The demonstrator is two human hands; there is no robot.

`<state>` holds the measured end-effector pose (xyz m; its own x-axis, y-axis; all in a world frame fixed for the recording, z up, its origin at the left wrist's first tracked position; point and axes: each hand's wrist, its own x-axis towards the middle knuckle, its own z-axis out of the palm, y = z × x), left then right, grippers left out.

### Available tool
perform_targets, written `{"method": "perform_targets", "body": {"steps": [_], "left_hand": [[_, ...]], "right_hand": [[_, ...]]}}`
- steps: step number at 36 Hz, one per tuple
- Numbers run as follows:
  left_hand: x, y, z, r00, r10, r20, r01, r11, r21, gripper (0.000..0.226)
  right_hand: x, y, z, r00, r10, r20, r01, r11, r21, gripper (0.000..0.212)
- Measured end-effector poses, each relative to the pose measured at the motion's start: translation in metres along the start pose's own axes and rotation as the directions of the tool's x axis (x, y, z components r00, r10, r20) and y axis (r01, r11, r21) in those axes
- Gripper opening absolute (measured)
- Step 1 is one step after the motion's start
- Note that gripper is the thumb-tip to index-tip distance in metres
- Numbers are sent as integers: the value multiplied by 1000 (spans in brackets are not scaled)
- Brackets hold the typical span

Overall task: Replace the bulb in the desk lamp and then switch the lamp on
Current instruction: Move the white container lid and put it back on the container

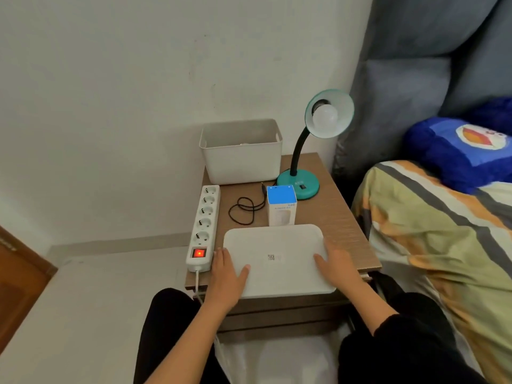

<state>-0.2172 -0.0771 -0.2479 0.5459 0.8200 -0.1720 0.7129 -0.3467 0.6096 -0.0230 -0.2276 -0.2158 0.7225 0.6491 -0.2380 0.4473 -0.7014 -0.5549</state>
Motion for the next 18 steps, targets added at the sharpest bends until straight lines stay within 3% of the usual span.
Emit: {"method": "perform_targets", "body": {"steps": [8,18], "left_hand": [[-1,-4,10,994,12,-109,-18,999,-50,76],[-10,3,-2,997,-21,-81,-8,942,-337,76]], "right_hand": [[-7,2,26,988,-2,-154,29,985,171,59],[-19,2,19,973,74,-219,14,926,378,59]]}}
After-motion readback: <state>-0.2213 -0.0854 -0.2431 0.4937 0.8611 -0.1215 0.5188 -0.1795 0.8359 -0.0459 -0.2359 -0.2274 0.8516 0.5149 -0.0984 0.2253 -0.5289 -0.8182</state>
